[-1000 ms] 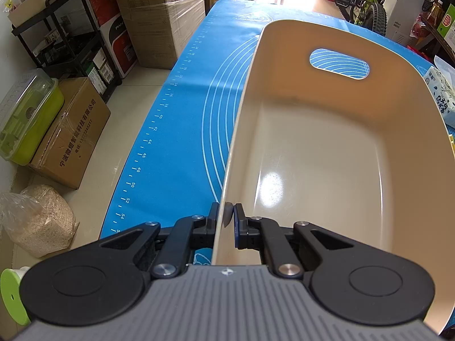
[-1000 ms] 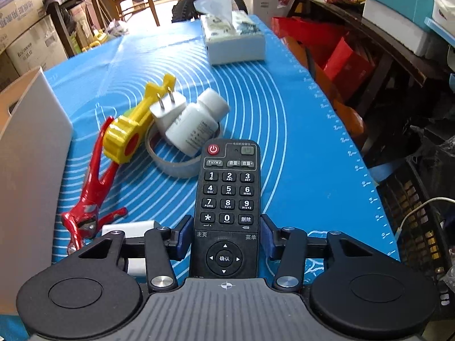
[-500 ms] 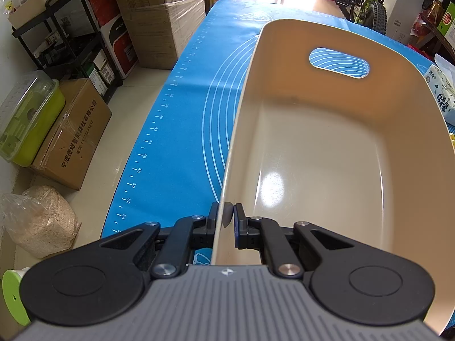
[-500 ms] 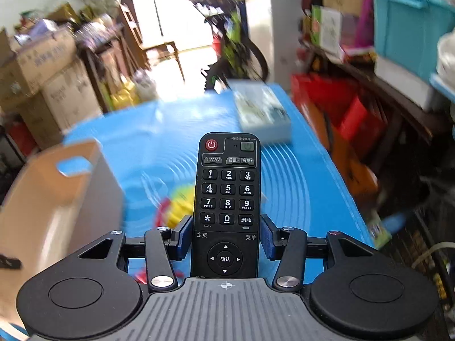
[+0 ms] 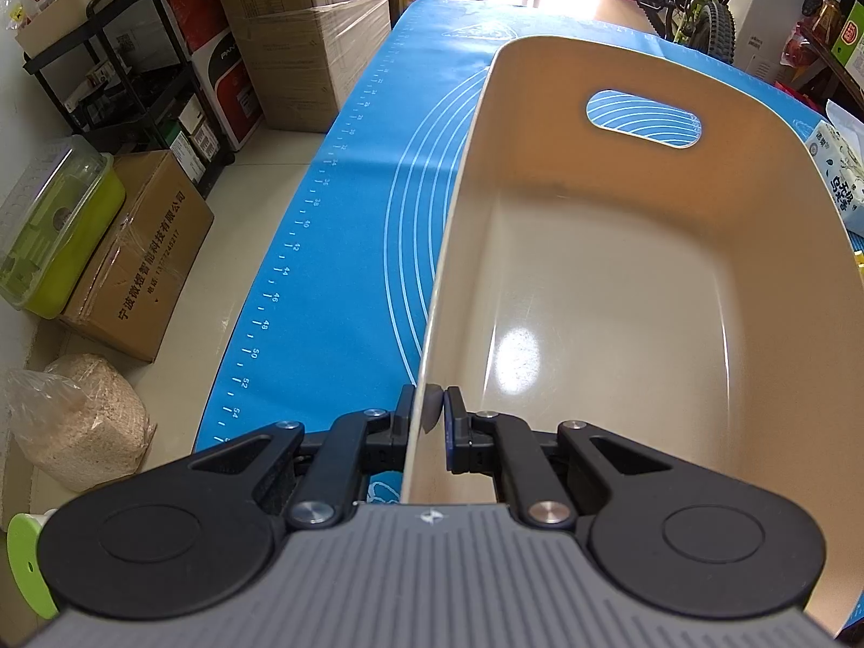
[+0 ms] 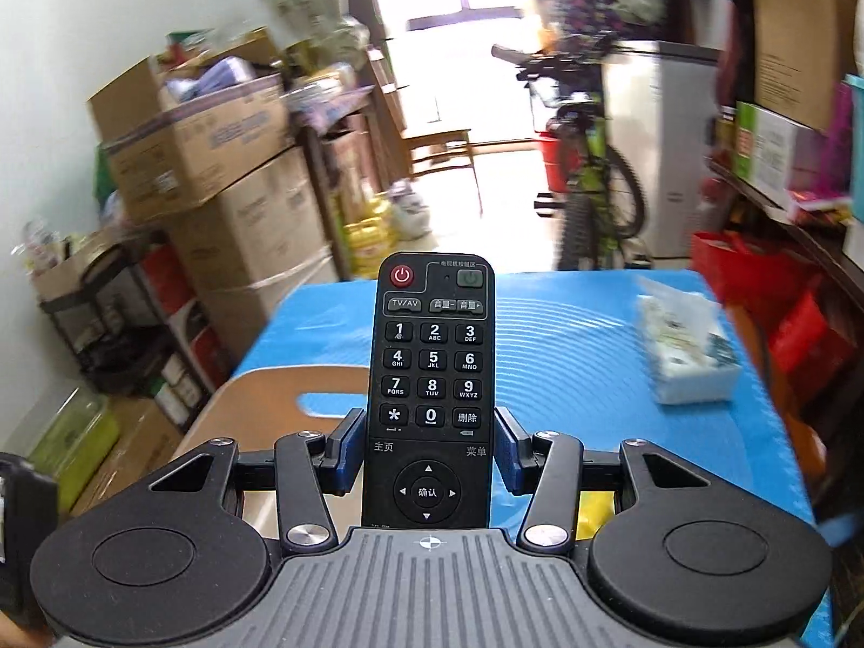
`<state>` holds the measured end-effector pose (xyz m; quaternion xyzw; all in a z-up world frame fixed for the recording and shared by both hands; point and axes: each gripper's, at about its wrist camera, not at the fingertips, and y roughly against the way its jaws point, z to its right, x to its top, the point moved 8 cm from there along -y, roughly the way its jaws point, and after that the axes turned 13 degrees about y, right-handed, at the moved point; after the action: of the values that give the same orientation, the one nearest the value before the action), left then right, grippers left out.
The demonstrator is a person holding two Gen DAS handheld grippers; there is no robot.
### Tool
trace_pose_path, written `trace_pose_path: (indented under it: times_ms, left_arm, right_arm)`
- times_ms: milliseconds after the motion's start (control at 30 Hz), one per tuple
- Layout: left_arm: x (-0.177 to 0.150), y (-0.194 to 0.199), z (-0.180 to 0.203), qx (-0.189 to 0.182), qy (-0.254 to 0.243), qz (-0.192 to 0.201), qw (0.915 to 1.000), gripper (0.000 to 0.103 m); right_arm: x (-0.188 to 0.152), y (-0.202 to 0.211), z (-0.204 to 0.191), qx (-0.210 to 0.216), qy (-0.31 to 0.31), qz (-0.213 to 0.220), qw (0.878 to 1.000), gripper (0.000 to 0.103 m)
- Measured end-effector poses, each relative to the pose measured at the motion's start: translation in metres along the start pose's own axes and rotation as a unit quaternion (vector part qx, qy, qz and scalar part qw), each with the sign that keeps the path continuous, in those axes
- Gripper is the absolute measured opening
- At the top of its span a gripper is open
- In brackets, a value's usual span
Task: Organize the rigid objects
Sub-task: 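Lift the remote with the right gripper and drop it into the bin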
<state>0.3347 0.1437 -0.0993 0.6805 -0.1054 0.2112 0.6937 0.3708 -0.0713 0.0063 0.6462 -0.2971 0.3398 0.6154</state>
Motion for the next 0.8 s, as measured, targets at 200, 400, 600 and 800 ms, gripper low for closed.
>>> trace_pose_path:
  times_ms: [200, 400, 600, 800]
  left_arm:
    - [-0.001, 0.0, 0.001, -0.001, 0.002, -0.001, 1.0, 0.011]
    - [-0.001, 0.001, 0.002, -0.002, 0.002, 0.0, 1.0, 0.011]
    - [0.0, 0.002, 0.002, -0.004, 0.002, 0.002, 1.0, 0.011]
    - [0.0, 0.001, 0.002, -0.005, 0.003, 0.0, 1.0, 0.011]
  right_arm:
    - [-0.018, -0.038, -0.053, 0.03, 0.026, -0.049, 0.998, 0.054]
    - [-0.044, -0.073, -0.078, 0.028, 0.056, -0.106, 0.992, 0.054]
    - [-0.062, -0.087, -0.091, 0.01, 0.108, -0.142, 0.984, 0.054]
    - [-0.075, -0.092, -0.098, 0.027, 0.106, -0.178, 0.978, 0.054]
